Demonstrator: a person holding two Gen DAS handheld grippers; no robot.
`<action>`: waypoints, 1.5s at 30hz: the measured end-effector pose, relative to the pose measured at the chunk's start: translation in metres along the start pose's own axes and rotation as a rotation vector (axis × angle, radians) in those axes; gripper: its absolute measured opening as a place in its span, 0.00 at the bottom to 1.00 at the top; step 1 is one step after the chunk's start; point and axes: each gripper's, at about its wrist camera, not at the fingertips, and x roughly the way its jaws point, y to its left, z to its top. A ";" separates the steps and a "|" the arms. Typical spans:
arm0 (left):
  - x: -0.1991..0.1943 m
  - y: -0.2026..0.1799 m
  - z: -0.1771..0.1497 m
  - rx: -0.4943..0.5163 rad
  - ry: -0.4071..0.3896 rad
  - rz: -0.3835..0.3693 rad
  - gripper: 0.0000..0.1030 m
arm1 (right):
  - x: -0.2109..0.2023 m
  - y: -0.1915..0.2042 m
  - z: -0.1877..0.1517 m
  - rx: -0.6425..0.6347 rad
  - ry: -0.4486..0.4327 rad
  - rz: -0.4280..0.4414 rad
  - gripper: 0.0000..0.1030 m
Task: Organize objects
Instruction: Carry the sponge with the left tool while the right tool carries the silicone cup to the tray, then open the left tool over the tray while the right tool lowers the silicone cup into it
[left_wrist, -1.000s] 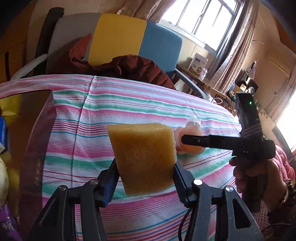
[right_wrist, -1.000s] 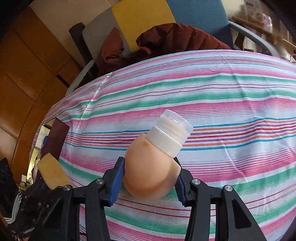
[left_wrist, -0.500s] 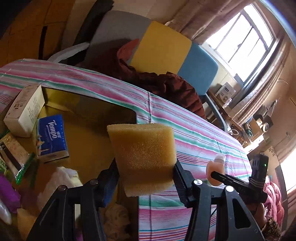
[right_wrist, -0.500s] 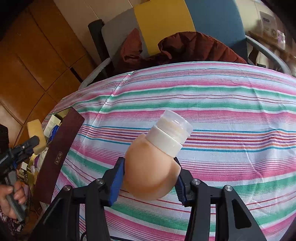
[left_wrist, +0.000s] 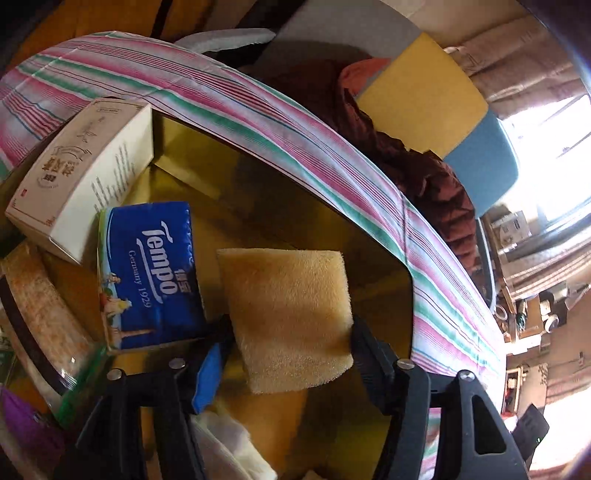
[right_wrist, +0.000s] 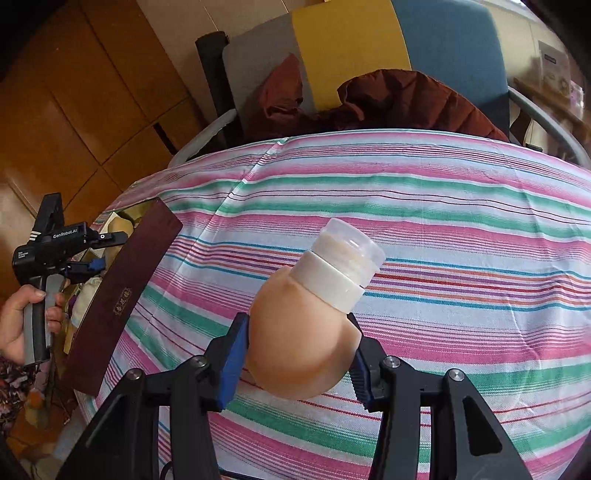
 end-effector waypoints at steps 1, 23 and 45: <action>0.000 0.002 0.001 -0.008 -0.010 0.009 0.67 | 0.000 0.000 0.000 -0.002 -0.001 0.000 0.49; -0.078 -0.008 -0.071 0.269 -0.208 -0.086 0.73 | 0.002 0.030 -0.005 -0.147 0.004 -0.018 0.49; -0.145 0.036 -0.100 0.391 -0.362 0.088 0.73 | 0.037 0.231 0.028 -0.336 0.044 0.150 0.49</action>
